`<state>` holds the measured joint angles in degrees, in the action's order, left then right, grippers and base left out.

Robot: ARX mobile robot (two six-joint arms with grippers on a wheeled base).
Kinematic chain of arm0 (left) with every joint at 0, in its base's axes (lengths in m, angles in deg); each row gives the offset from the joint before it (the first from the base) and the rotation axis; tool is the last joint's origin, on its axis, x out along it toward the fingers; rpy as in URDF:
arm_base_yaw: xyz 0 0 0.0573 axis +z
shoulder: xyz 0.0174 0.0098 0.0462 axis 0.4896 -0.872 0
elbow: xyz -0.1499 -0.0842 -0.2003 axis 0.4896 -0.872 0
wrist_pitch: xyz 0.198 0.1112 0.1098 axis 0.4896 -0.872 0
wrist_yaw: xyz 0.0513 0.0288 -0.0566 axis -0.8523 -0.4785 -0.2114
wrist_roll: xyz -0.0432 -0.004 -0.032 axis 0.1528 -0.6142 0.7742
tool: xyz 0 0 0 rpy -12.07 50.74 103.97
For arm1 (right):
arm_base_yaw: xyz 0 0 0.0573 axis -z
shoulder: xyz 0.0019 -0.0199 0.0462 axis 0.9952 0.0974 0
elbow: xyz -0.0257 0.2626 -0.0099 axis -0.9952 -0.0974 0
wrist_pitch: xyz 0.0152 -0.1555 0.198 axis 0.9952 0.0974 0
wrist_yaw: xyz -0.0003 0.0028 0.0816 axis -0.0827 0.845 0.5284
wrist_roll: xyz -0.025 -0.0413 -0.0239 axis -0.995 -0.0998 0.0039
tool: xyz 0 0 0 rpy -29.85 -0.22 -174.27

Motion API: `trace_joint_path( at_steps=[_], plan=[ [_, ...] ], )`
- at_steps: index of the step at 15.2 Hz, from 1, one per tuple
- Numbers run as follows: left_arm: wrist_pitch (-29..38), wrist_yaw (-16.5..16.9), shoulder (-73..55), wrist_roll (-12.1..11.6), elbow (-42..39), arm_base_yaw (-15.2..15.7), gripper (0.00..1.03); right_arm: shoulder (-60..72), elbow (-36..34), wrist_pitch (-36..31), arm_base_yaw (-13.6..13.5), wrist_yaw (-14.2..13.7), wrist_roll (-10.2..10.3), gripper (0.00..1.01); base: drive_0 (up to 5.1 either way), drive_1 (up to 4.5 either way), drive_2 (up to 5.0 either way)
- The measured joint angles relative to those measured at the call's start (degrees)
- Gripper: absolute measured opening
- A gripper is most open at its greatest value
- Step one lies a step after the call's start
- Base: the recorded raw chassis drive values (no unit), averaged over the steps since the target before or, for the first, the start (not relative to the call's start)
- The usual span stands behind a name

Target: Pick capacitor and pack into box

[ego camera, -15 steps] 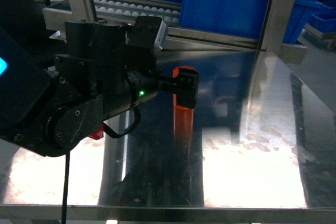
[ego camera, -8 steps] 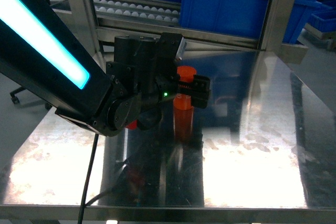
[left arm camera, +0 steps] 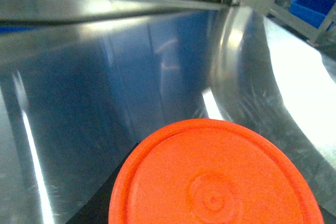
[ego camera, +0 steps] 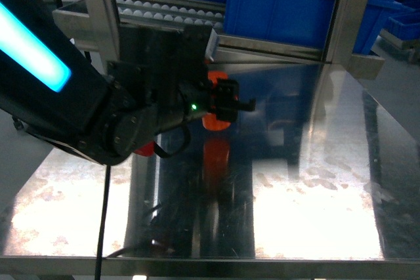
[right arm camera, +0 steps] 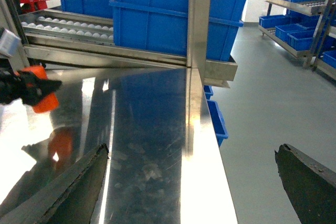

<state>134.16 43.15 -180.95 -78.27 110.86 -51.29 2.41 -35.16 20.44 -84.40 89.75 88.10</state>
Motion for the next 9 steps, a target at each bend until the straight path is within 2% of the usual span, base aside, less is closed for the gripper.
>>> trace_joint_path(
  at_steps=[1, 2, 4, 7, 9],
  plan=[
    [2.1, -1.1, 6.2, 0.0, -4.6, 1.1, 0.44, 0.0, 0.0, 0.0, 0.0, 0.0, 0.0, 0.98, 0.0, 0.0, 0.0],
    [5.6, -2.3, 12.3, -1.0, -9.2, 2.5, 0.44, 0.0, 0.0, 0.0, 0.0, 0.0, 0.0, 0.98, 0.0, 0.0, 0.0],
    [7.6, -4.7, 28.4, -1.7, -20.5, 6.8, 0.44, 0.0, 0.0, 0.0, 0.0, 0.0, 0.0, 0.98, 0.0, 0.0, 0.0],
    [6.0, -5.4, 47.5, -1.5, -36.9, 12.5, 0.43, 0.0, 0.0, 0.0, 0.0, 0.0, 0.0, 0.98, 0.0, 0.0, 0.0],
    [0.3, -5.4, 63.3, -1.6, -46.2, 15.5, 0.43, 0.0, 0.0, 0.0, 0.0, 0.0, 0.0, 0.98, 0.0, 0.0, 0.0]
  ],
)
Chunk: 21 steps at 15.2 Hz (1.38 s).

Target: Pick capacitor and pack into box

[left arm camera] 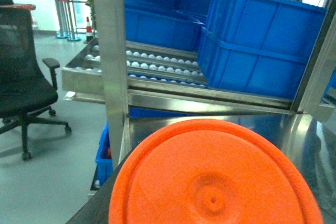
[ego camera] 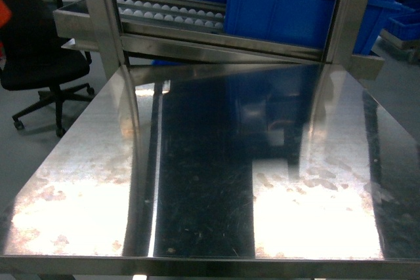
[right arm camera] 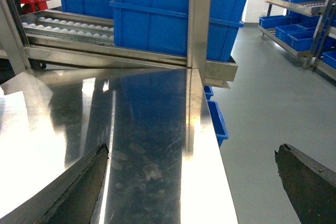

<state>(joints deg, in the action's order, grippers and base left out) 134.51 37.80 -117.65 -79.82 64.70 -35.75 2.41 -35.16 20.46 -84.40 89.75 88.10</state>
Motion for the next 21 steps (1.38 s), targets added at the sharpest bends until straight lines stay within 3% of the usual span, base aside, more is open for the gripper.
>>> trace_joint_path(
  at_steps=[2, 7, 10, 11, 12, 13, 21],
  plan=[
    [-6.1, 0.0, 12.6, 0.1, -6.1, 2.5, 0.43, 0.0, 0.0, 0.0, 0.0, 0.0, 0.0, 0.98, 0.0, 0.0, 0.0],
    [-5.8, 0.3, 13.1, 0.0, -6.2, 2.3, 0.43, 0.0, 0.0, 0.0, 0.0, 0.0, 0.0, 0.98, 0.0, 0.0, 0.0],
    [-13.0, -3.8, 16.8, -1.5, -7.8, 2.2, 0.43, 0.0, 0.0, 0.0, 0.0, 0.0, 0.0, 0.98, 0.0, 0.0, 0.0],
    [-12.9, -3.3, 18.6, -1.7, -9.7, 2.8, 0.43, 0.0, 0.0, 0.0, 0.0, 0.0, 0.0, 0.98, 0.0, 0.0, 0.0],
    [-12.7, -0.5, 20.9, -1.8, -12.4, 6.1, 0.43, 0.0, 0.0, 0.0, 0.0, 0.0, 0.0, 0.98, 0.0, 0.0, 0.0],
    [-12.5, -1.0, 22.6, -1.7, -14.3, 6.9, 0.43, 0.0, 0.0, 0.0, 0.0, 0.0, 0.0, 0.98, 0.0, 0.0, 0.0],
    [-18.3, -0.2, 37.4, -1.7, -23.4, 6.3, 0.43, 0.0, 0.0, 0.0, 0.0, 0.0, 0.0, 0.98, 0.0, 0.0, 0.0]
  ],
)
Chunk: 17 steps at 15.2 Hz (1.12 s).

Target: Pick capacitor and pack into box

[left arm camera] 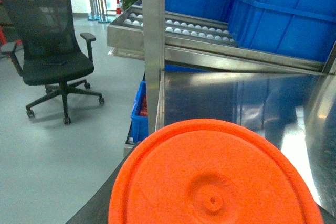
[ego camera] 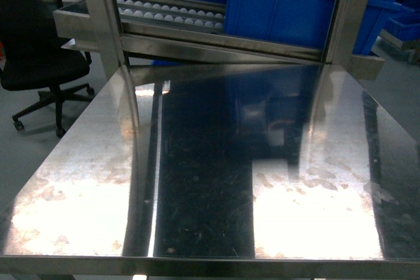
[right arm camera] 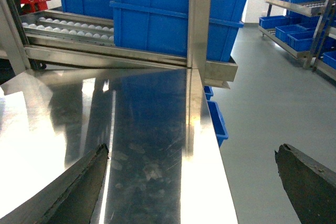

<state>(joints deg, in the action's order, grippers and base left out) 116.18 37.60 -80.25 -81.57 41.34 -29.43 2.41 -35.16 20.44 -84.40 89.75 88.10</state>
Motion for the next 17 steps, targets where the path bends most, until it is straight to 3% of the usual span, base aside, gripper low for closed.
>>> trace_joint_path(
  at_steps=[4, 5, 16, 17],
  plan=[
    [-4.9, 0.0, 6.8, 0.0, -1.8, 0.0, 0.43, 0.0, 0.0, 0.0, 0.0, 0.0, 0.0, 0.98, 0.0, 0.0, 0.0],
    [-2.1, 0.0, 7.2, 0.0, -3.1, 0.0, 0.43, 0.0, 0.0, 0.0, 0.0, 0.0, 0.0, 0.98, 0.0, 0.0, 0.0],
    [-16.2, 0.0, 20.5, 0.0, -3.3, 0.0, 0.43, 0.0, 0.0, 0.0, 0.0, 0.0, 0.0, 0.98, 0.0, 0.0, 0.0],
    [-21.4, 0.0, 24.5, 0.0, -3.2, 0.0, 0.43, 0.0, 0.0, 0.0, 0.0, 0.0, 0.0, 0.98, 0.0, 0.0, 0.0]
  ],
)
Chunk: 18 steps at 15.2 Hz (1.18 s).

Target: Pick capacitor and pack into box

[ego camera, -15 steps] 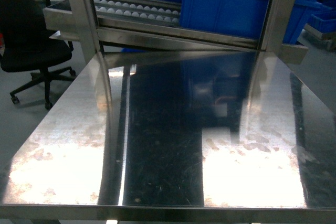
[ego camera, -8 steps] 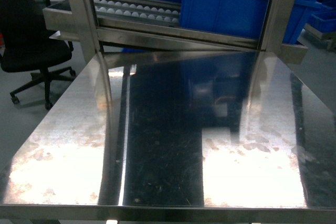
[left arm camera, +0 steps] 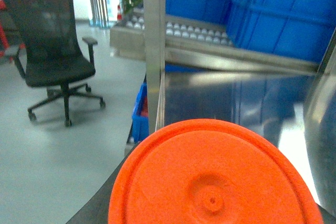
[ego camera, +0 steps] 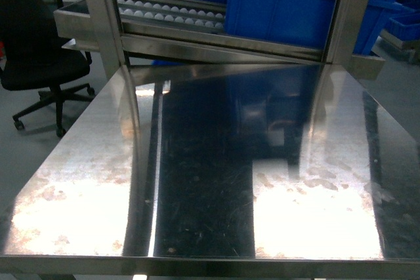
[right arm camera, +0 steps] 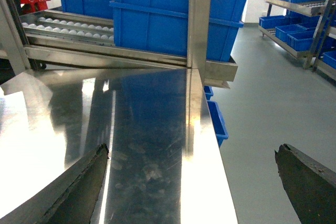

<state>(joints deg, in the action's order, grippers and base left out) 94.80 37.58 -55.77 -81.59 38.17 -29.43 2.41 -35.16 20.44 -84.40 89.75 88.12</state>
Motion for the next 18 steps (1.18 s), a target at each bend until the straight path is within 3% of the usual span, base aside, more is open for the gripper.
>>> trace_joint_path(
  at_steps=[1, 18],
  plan=[
    [-6.0, -0.1, 5.0, 0.0, -0.1, 0.0, 0.43, 0.0, 0.0, 0.0, 0.0, 0.0, 0.0, 0.98, 0.0, 0.0, 0.0],
    [-5.3, 0.0, 5.9, 0.0, -0.1, 0.0, 0.43, 0.0, 0.0, 0.0, 0.0, 0.0, 0.0, 0.98, 0.0, 0.0, 0.0]
  ],
)
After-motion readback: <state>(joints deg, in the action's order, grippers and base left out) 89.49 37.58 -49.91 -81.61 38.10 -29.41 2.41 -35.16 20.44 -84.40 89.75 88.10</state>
